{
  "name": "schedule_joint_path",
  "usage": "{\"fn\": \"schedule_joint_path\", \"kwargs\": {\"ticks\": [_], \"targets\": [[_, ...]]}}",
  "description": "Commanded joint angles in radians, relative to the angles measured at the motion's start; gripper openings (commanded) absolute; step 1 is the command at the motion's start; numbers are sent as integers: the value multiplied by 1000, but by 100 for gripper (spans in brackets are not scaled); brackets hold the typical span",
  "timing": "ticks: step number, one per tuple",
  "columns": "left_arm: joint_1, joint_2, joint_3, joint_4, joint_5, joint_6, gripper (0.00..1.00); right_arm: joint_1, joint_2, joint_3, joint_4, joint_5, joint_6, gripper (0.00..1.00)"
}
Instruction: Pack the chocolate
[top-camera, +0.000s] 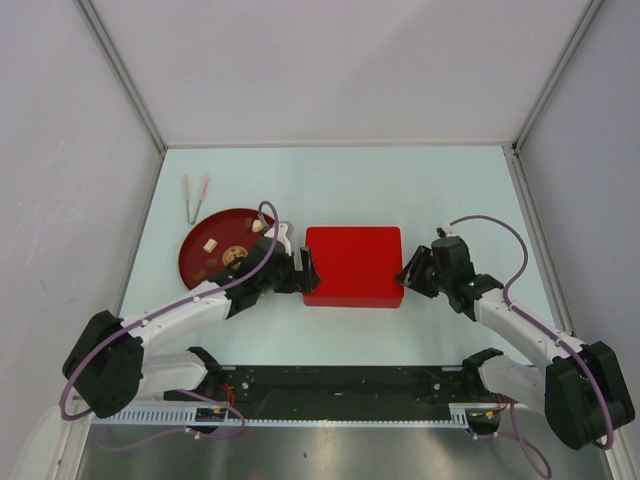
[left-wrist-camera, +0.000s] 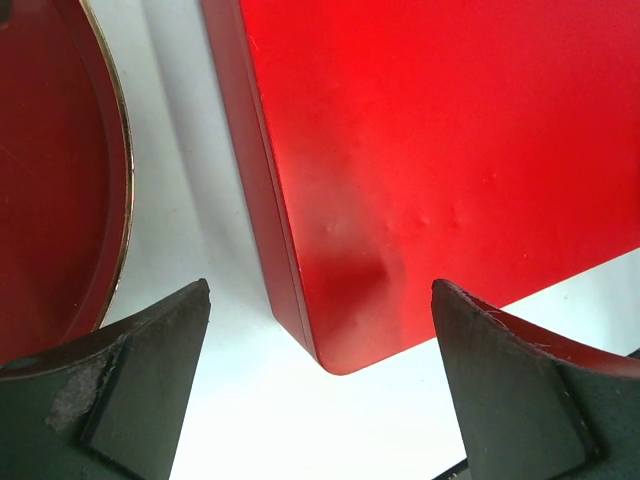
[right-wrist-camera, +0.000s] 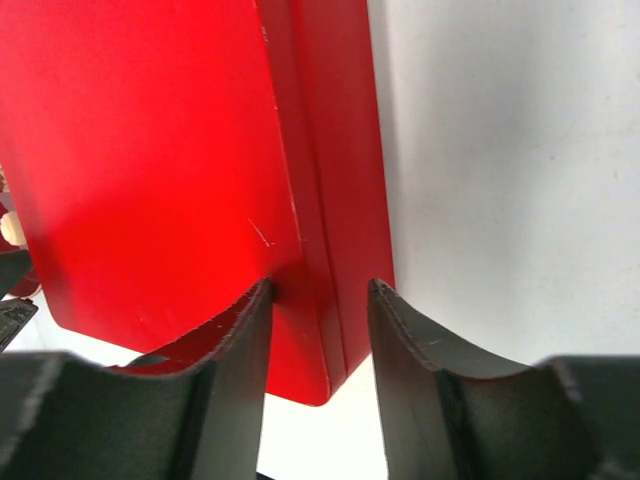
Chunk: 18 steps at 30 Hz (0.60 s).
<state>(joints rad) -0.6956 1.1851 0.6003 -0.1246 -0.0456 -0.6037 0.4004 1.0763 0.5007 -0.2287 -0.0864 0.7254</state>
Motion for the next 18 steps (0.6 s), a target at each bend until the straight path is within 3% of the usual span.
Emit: {"fn": "schedule_joint_path", "kwargs": {"ticks": [1,9,18], "targets": [[-5,-27,3,5,-13,-16,95,3,77,-68,-231,162,-57,43],[11,22,99,3,-46,42,93,-5,34,-27,-108,99,-93,44],[100,217,297,23,-45,139,93,-97,233,160,110,47,-172,49]]}}
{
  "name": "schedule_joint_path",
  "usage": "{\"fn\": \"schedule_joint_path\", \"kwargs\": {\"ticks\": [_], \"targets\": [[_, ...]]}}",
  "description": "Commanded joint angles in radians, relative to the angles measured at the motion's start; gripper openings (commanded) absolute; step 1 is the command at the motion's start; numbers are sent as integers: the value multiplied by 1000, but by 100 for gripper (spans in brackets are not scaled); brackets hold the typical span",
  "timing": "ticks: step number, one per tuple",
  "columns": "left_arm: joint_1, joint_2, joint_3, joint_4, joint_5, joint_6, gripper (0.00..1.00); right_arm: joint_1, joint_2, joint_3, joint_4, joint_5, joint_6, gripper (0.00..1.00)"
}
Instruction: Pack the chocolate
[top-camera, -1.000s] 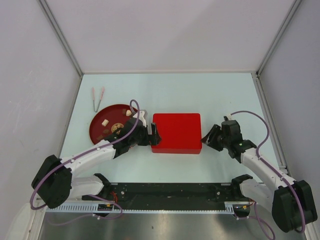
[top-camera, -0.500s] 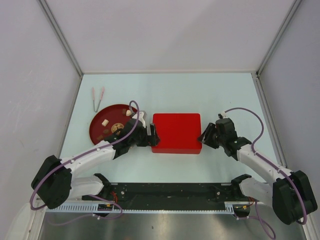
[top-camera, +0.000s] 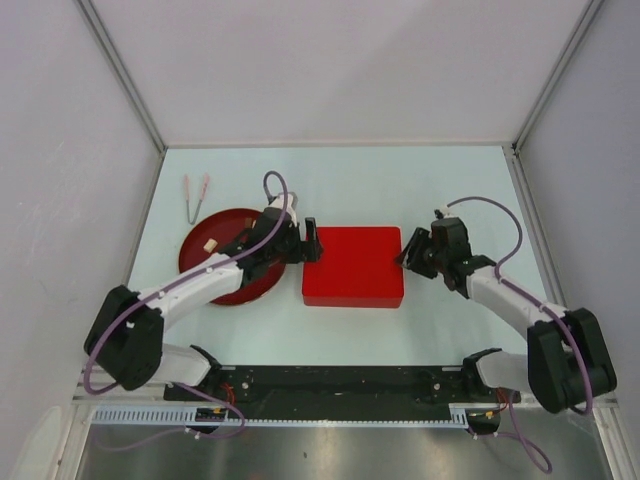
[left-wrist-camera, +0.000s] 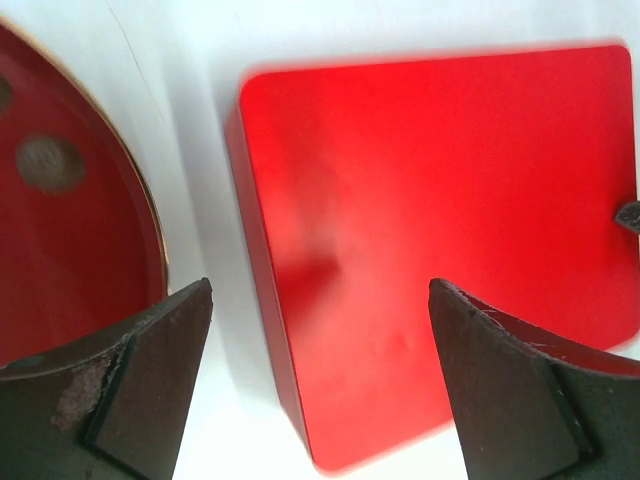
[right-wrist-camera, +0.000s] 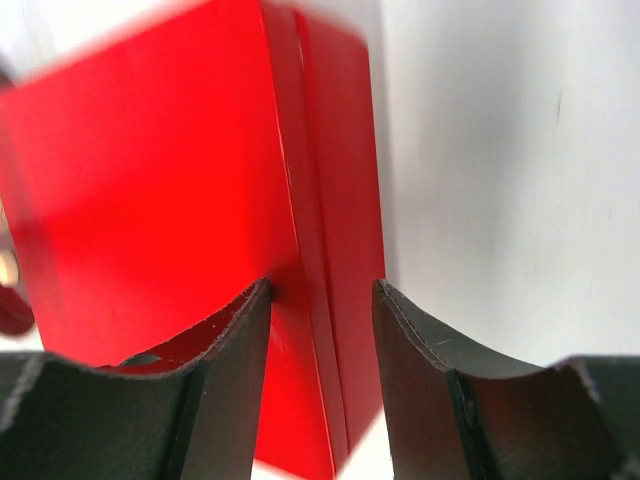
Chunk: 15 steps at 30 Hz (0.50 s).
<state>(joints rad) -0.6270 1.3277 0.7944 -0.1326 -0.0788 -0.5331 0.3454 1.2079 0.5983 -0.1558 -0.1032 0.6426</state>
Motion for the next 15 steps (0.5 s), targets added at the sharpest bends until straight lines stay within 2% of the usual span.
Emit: {"fn": "schedule_joint_path", "kwargs": {"ticks": [1,7,15], "targets": [[42,117,120,31,-9,74,93,-49,125,95,51,62,-93,49],[75,248,229,11,1,102,93,-101,295,179,147,43,-104,48],[87,381,278,-16,1,111,93,-117,461,225,79,62,-107,45]]}}
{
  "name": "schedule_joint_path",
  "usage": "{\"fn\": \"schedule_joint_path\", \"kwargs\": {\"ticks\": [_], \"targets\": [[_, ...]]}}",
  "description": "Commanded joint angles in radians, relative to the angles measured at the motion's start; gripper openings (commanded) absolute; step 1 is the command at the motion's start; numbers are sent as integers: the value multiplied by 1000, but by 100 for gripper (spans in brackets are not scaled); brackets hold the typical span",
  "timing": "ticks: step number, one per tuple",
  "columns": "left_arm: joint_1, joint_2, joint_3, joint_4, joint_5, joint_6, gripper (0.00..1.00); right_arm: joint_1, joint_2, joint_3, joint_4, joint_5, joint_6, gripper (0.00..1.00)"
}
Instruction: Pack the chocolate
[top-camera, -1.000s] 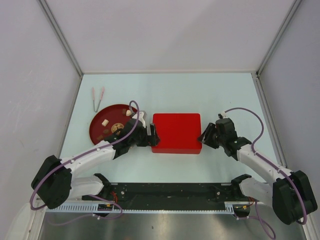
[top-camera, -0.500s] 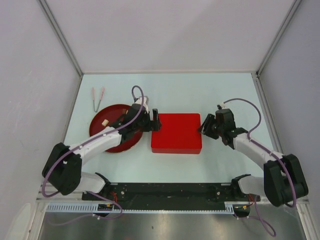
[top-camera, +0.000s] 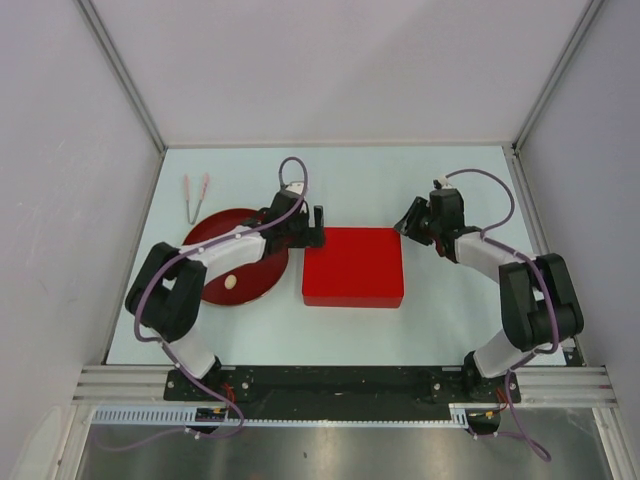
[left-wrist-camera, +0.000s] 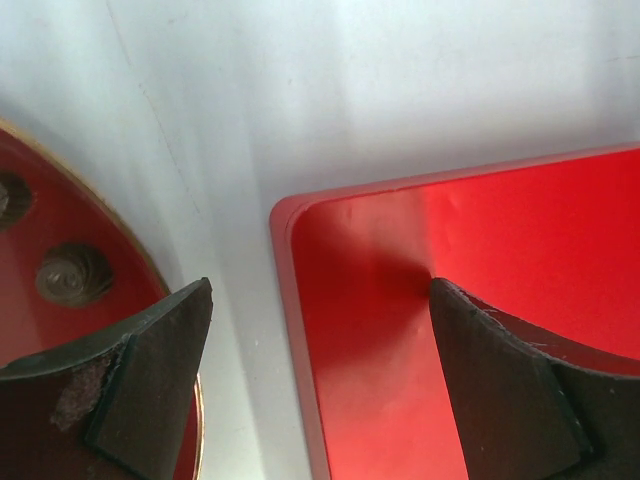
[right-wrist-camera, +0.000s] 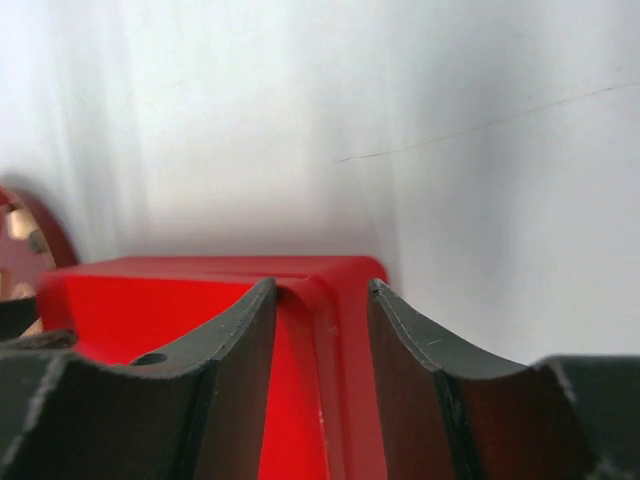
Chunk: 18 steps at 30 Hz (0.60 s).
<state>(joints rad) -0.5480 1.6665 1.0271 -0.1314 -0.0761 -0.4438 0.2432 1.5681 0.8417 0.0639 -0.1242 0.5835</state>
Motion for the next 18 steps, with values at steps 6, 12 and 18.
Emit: {"fn": "schedule_joint_path", "kwargs": {"ticks": [6,12,18], "targets": [[8,85,54,-47,1,11,93,-13,150,-23,-248,89,-62,45],[8,67,62,-57,-16,4,93,-16,70,-29,-193,64,-74,46],[25,-25,44,-56,-68,-7,92,-47,-114,7,-174,47,-103,54]]}}
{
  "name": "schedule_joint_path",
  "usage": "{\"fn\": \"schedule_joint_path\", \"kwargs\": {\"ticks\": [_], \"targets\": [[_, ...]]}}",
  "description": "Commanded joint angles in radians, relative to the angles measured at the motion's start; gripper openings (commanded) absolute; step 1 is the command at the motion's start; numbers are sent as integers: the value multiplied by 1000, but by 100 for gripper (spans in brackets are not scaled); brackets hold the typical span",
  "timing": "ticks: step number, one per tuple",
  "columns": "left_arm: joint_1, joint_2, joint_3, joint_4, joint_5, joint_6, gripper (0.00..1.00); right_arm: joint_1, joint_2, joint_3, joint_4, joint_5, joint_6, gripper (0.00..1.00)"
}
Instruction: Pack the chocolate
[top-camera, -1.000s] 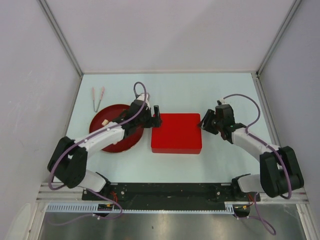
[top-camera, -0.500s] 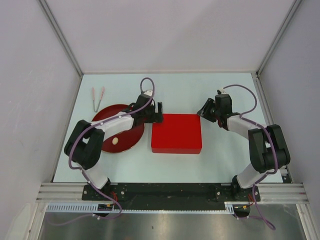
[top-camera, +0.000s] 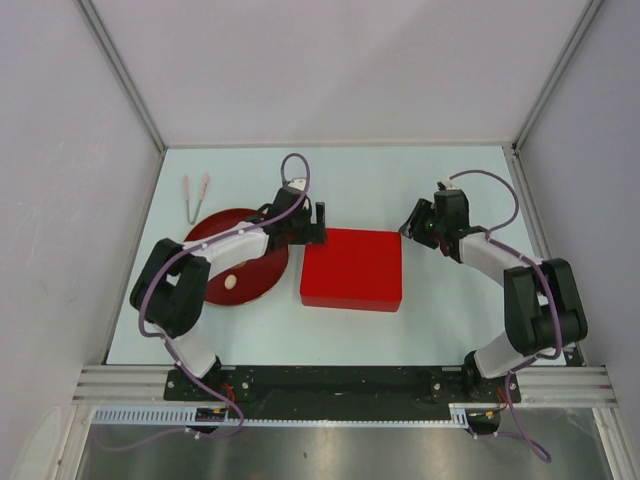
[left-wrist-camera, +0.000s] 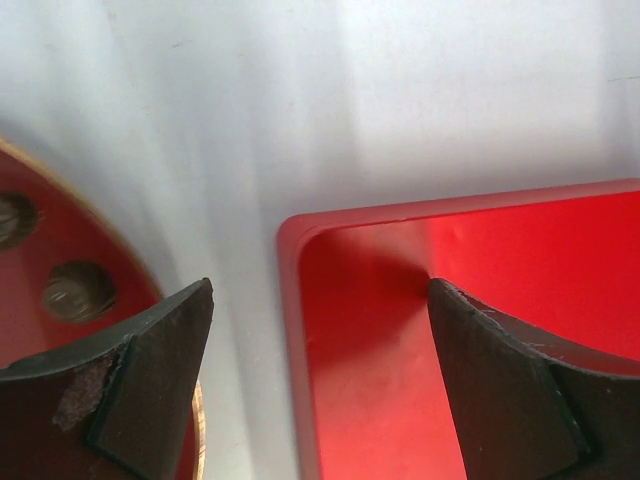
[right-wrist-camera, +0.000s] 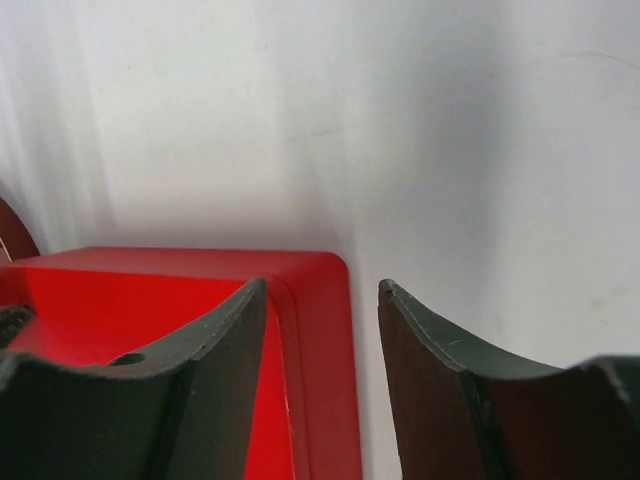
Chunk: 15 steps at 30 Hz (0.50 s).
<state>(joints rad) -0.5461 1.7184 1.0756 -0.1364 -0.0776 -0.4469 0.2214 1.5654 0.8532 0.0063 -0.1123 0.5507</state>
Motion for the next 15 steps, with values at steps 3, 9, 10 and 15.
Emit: {"fn": "schedule_joint_path", "kwargs": {"ticks": [3,9,10,15], "targets": [[37,-170,-22,-46,-88,-1,93,-48,-223,21,-150,60,-98,61],[69,-395,-14,-92,-148,37,95,-88,-451,81,-258,164,-153,80],[72,-425,-11,-101,-174,53,96,-102,-482,93,-297,180,-170,82],[83,-614,43,-199,-306,115,100,-108,-634,188,-397,310,-235,95]]}}
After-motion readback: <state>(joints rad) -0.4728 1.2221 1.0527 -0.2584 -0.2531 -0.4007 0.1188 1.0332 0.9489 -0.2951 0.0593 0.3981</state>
